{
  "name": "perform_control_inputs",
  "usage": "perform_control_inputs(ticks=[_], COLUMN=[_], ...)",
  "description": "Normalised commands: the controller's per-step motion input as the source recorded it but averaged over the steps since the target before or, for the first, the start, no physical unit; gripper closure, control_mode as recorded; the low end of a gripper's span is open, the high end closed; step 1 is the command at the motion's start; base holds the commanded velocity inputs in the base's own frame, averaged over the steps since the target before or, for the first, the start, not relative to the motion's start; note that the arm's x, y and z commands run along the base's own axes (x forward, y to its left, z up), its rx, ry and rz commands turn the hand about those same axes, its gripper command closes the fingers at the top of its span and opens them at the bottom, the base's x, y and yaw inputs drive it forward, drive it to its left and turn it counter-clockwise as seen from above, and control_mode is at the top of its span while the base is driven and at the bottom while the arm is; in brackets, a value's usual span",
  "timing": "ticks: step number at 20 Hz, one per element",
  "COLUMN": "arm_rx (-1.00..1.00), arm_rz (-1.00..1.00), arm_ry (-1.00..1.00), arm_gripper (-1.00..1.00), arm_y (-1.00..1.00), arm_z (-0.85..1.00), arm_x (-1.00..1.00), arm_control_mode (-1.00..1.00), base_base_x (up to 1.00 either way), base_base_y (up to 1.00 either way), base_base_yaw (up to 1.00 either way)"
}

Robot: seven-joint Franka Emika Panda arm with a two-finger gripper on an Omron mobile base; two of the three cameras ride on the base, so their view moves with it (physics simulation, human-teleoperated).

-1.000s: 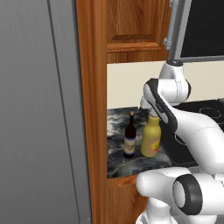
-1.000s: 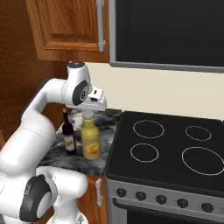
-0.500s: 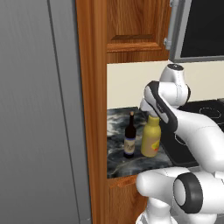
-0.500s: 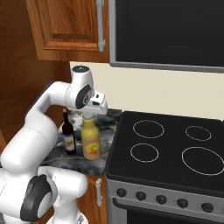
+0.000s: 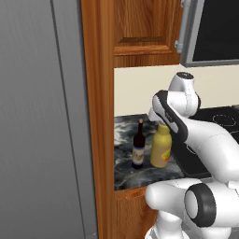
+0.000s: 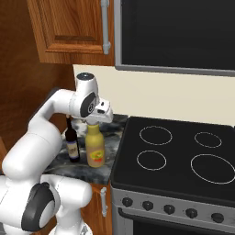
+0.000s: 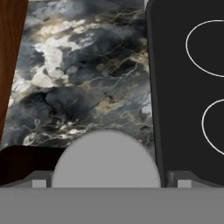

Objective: There is a wine glass and glass cup on the dining counter. Place the wine bottle next to the wine glass and the juice bottle next to the glass cup.

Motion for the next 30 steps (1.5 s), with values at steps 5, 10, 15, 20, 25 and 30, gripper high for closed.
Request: perform_control_inputs(ticks=[5,10,15,20,25,30], arm_rx=[0.00,0.00,0.00,0.00,0.00,0.00], arm_rz=[0.00,0.00,-0.01,0.00,0.00,0.00], arm_ry=[0.00,0.02,0.04,-0.04,-0.04,-0.03], arm_gripper=[1.00,1.00,1.00,1.00,1.00,1.00], arm_y=[0.02,0.02,0.00,0.00,0.00,0.00], arm_z=[-0.08,-0.08,-0.03,0.37,0.48,0.35], arm_x=[0.00,0.00,-0.01,-0.17,-0.18,-0.16], arm_control_mode=[-1.00,-1.00,-1.00,-1.00,-1.00,-1.00], base_base_x=[0.00,0.00,0.00,0.00,0.00,0.00], base_base_y=[0.00,0.00,0.00,0.00,0.00,0.00], base_base_yaw=[0.00,0.00,0.00,0.00,0.00,0.00])
